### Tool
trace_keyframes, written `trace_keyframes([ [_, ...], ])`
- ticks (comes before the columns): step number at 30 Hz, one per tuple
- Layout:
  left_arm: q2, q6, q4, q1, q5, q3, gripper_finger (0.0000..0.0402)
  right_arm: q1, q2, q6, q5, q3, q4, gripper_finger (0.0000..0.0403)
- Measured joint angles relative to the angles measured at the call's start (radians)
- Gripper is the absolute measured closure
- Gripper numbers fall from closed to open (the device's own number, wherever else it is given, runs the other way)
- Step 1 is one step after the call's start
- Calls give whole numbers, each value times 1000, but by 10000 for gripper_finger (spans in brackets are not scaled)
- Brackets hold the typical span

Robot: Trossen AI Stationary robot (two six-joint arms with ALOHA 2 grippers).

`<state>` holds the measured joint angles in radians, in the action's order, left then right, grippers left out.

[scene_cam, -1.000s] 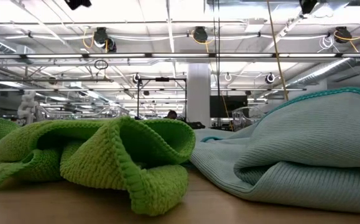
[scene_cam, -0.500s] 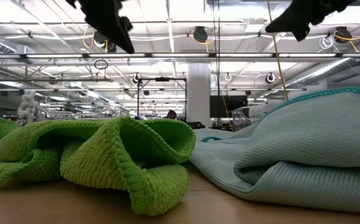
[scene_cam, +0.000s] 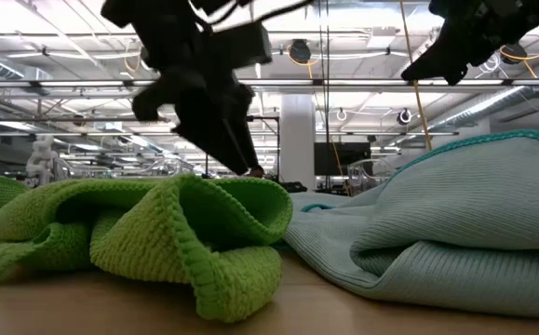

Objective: Fold microfiber towels
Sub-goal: Fold the top left blue microfiber cloth

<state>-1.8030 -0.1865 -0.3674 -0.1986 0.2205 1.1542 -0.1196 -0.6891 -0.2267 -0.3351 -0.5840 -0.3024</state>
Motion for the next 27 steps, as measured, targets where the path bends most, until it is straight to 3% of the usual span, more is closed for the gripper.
trace_keyframes([
  [12,-129,-37,78,3,67,2,274,0,0,-18,1,85,140,403],
  [27,-141,-21,84,3,-8,2,275,0,0,-15,-1,92,205,403],
])
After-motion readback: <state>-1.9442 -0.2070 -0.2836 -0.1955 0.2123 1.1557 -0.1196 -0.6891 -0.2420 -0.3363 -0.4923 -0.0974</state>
